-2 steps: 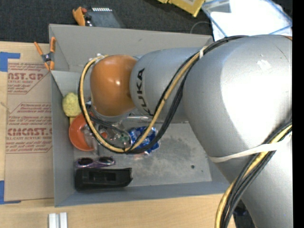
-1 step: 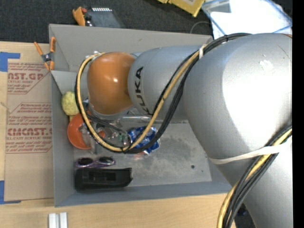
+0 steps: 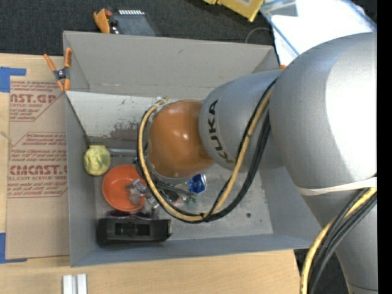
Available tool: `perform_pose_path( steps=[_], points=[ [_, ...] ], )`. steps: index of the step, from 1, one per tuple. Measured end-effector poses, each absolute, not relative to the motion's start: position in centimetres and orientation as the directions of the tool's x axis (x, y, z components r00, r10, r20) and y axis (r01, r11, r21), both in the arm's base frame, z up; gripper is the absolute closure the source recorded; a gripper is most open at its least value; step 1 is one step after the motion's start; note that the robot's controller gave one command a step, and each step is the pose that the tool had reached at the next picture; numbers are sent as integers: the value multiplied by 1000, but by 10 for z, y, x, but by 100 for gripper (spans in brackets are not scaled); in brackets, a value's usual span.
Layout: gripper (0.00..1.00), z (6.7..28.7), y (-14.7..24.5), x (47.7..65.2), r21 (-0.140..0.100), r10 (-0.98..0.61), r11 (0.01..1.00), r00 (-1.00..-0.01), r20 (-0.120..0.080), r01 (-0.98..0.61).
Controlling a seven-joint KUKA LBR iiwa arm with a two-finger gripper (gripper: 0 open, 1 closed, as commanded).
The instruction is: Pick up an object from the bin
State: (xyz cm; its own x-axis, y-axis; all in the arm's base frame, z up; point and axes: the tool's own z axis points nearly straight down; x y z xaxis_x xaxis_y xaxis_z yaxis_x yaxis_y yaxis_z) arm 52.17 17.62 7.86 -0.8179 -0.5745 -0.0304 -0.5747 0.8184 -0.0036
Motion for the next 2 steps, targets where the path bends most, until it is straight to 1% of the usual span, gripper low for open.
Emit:
perform_pose_path(
  steps=[1, 2],
  points=[
    [100, 132, 176, 514, 3, -563, 826, -826, -5, -563],
    [100, 162, 182, 520, -4, -586, 810, -810, -18, -586]
  ],
)
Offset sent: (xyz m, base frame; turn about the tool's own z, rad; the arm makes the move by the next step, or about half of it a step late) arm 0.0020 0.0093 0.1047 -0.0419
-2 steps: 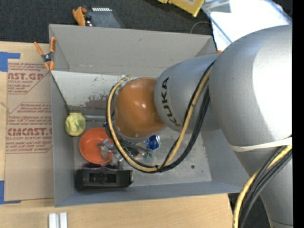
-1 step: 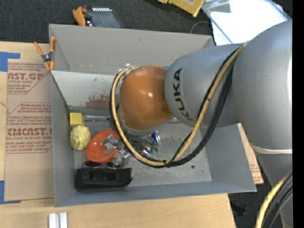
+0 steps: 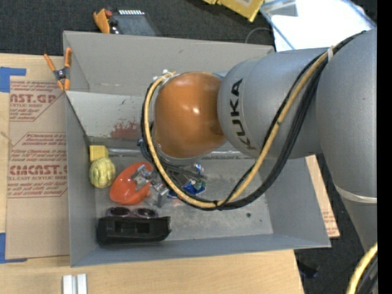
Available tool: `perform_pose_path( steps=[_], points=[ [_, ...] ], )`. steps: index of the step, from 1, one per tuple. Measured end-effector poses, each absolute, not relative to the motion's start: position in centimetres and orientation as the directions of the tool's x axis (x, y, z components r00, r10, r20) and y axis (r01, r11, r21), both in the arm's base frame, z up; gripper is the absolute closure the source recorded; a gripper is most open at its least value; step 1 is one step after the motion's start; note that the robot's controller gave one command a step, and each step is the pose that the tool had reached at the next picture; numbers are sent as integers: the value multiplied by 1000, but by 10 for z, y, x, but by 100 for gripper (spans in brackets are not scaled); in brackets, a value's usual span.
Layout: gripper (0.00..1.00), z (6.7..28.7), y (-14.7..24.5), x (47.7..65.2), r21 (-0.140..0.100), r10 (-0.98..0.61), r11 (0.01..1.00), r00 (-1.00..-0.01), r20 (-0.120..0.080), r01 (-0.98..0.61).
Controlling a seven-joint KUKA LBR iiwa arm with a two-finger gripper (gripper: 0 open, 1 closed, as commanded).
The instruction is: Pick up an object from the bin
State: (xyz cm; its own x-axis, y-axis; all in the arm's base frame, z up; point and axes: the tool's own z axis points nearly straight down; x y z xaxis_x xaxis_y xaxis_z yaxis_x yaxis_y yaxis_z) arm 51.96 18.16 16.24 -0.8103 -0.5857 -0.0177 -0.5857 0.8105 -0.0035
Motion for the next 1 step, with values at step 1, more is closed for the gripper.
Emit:
perform_pose_path(
  steps=[1],
  points=[
    [100, 116, 210, 523, -10, -740, 673, -672, -24, -740]
  ],
)
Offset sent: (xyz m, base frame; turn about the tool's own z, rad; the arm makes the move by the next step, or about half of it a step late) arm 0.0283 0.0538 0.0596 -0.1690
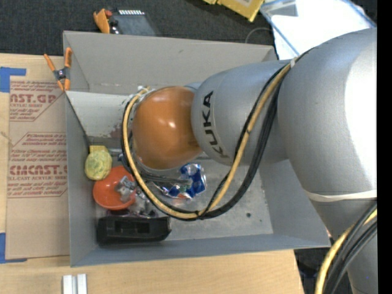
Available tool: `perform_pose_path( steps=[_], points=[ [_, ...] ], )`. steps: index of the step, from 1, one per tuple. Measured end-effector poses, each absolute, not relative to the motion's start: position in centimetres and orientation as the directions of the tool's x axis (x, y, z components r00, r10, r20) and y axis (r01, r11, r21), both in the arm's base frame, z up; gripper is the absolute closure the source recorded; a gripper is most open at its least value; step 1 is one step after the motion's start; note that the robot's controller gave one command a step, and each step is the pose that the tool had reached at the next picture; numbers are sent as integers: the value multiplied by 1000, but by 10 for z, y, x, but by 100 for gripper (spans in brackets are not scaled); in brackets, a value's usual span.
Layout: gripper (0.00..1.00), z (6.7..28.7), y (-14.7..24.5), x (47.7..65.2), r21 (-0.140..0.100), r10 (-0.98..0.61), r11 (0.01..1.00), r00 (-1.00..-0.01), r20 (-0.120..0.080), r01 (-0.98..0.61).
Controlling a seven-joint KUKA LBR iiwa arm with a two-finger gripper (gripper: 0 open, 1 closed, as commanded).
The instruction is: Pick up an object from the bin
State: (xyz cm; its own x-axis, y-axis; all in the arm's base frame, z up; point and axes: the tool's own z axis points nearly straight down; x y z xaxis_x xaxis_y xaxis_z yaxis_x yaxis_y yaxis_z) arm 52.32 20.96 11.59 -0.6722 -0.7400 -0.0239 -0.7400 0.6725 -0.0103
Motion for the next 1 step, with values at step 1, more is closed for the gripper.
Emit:
perform_pose_path(
  steps=[1],
  points=[
    [100, 139, 220, 530, -5, -761, 648, -648, -14, -761]
  ],
)
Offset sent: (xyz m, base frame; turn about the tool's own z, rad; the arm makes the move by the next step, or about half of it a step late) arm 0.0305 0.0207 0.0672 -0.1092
